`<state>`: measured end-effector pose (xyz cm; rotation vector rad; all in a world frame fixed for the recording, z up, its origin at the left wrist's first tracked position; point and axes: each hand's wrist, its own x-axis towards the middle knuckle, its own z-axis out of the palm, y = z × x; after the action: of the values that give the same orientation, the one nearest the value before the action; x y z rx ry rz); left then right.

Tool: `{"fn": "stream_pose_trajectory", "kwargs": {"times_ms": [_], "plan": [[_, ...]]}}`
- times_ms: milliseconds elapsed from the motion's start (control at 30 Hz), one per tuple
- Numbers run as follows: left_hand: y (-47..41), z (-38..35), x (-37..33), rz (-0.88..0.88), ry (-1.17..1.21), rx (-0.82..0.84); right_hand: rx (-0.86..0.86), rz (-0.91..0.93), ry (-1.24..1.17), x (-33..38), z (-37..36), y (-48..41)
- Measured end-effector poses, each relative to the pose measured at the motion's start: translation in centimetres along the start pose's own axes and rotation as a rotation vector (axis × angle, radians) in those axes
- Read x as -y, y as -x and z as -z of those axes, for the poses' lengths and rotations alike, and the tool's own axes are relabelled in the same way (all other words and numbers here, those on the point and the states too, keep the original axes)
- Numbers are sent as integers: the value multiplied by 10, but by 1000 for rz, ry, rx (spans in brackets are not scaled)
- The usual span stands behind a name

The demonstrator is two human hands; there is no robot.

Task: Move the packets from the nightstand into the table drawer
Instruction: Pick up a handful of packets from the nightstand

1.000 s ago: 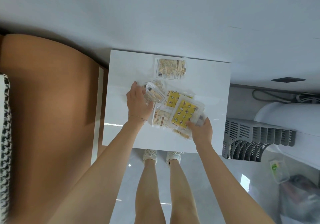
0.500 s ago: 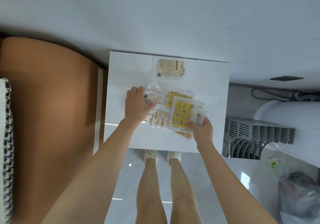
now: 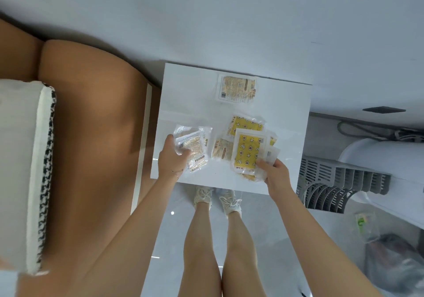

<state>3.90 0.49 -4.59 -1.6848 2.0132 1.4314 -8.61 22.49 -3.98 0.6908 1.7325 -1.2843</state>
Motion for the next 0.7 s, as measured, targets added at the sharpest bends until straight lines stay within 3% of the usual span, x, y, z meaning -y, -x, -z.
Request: {"fn": "stream_pose_trajectory", "kwargs": {"times_ms": [200, 700], "plan": [[44, 38, 23, 71, 653, 121, 142, -19, 70, 8, -29, 32], [215, 152, 113, 322, 1019, -261, 630, 218, 693, 13, -134, 192]]}}
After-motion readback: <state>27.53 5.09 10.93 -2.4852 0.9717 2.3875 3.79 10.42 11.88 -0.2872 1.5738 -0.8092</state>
